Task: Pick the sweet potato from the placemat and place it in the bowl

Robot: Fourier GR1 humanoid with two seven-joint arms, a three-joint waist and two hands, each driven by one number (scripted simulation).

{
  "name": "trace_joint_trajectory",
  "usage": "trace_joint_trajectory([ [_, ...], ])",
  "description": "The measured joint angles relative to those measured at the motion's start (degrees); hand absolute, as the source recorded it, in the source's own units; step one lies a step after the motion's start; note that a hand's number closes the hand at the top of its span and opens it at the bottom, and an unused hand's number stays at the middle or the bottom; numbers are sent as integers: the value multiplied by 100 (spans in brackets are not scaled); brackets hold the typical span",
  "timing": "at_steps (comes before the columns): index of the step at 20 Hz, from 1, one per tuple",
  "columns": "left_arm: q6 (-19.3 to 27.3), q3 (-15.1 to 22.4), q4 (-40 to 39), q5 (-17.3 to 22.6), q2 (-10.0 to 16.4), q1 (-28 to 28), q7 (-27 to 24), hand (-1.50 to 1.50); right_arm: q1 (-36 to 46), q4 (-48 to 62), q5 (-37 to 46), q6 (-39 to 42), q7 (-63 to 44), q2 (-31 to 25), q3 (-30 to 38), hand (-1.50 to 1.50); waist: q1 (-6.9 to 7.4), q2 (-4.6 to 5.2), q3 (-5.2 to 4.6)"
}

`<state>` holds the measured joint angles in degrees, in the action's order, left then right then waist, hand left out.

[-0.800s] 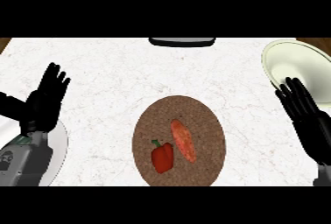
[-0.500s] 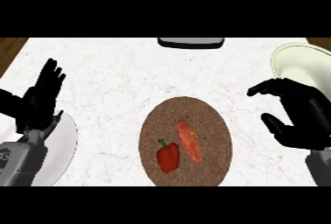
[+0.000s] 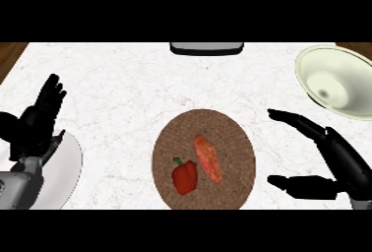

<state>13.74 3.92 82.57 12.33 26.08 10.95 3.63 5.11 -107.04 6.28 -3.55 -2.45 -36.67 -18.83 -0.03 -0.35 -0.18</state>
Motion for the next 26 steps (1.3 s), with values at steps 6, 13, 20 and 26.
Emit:
trace_joint_trajectory([
  [6, 19, -37, 468, -250, -101, -229, 265, 0, -370, -631, 610, 178, -507, 106, -39, -150, -4, 18, 14],
  [13, -198, -196, 443, -338, -212, -239, 207, 0, 891, -764, 426, 1045, -1920, 326, 274, -150, 46, 32, 13],
  [20, -203, -152, 462, -480, -322, -214, 230, 0, 2496, -56, 220, 2212, -3120, 494, -154, -150, 131, 43, 7],
  [26, -318, -267, 316, -479, -311, -159, 138, 0, 3429, 968, 78, 3145, -3723, 910, -627, -150, 134, 54, 8],
])
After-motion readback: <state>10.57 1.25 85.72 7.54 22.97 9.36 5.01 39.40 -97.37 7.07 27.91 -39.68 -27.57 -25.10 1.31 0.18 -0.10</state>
